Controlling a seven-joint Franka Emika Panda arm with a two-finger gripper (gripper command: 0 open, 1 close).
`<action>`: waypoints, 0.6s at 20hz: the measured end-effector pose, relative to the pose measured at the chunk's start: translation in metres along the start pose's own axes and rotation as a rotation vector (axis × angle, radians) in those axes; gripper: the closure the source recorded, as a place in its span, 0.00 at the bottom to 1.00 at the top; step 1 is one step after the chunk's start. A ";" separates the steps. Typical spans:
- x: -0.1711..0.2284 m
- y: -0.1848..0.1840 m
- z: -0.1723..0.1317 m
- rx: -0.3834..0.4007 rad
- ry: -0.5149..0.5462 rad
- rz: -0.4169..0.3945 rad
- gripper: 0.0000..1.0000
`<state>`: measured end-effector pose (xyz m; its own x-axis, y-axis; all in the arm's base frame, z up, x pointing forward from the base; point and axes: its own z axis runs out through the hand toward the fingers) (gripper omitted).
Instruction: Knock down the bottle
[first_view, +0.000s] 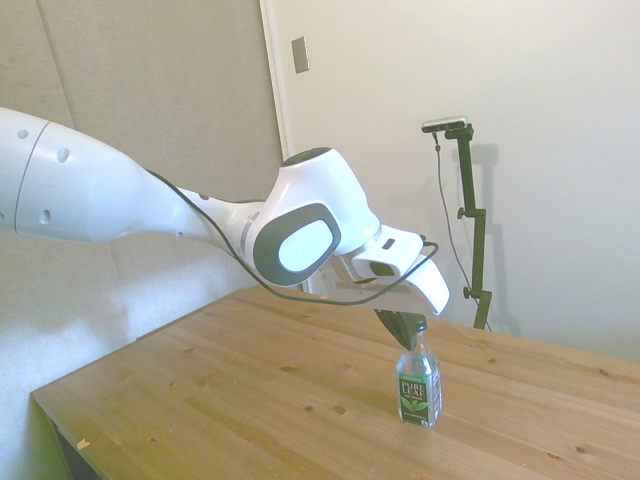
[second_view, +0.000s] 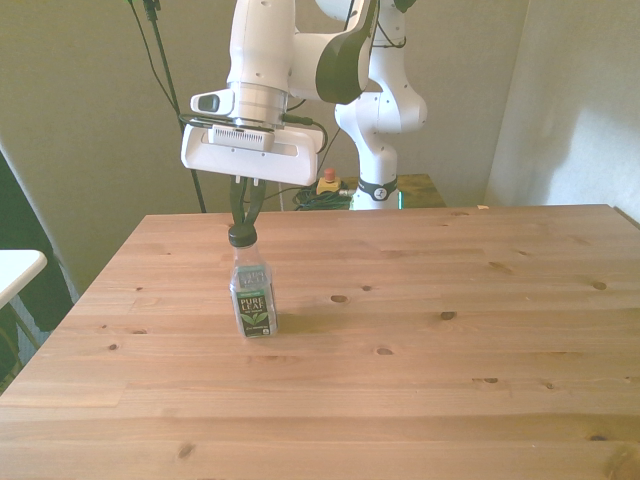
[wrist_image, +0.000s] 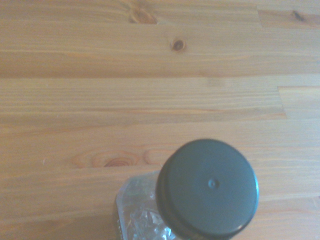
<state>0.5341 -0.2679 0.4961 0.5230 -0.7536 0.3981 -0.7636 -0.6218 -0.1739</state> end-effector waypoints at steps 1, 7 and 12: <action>0.002 -0.004 -0.002 0.004 0.005 0.005 1.00; 0.015 -0.043 -0.003 0.023 0.037 0.058 1.00; 0.026 -0.080 0.022 0.012 0.056 0.097 1.00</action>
<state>0.6166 -0.2425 0.5005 0.4241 -0.7977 0.4287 -0.8051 -0.5489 -0.2249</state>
